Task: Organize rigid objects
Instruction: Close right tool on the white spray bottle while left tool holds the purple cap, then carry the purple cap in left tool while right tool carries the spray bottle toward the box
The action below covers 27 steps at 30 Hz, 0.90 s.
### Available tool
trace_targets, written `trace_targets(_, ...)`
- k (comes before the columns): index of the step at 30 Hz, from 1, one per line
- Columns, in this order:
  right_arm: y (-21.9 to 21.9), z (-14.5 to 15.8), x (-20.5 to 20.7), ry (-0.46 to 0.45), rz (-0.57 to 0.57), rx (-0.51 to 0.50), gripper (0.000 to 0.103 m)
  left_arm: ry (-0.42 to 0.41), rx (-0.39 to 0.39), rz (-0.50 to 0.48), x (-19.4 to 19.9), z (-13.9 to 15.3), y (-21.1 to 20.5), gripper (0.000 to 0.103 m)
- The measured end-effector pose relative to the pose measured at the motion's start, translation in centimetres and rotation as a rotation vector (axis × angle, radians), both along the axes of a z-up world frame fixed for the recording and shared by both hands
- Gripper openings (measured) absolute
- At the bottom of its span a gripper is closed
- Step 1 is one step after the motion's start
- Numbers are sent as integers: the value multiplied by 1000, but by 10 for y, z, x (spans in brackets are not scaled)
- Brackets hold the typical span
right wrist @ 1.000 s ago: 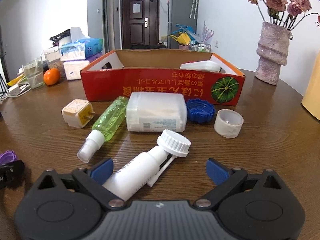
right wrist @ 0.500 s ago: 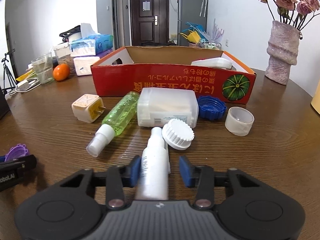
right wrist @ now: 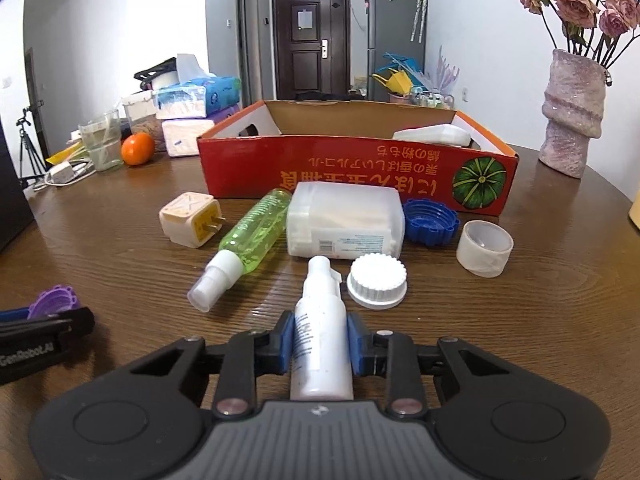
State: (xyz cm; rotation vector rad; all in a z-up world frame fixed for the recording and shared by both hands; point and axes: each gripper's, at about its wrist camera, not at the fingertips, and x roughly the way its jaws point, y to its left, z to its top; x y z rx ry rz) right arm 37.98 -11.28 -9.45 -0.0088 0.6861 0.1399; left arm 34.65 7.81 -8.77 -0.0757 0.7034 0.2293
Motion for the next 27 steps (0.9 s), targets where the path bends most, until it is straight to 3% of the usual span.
trace_targets(27,-19,25,-10,-96,27,38,27,-40,16,-61,4,21,-46,56)
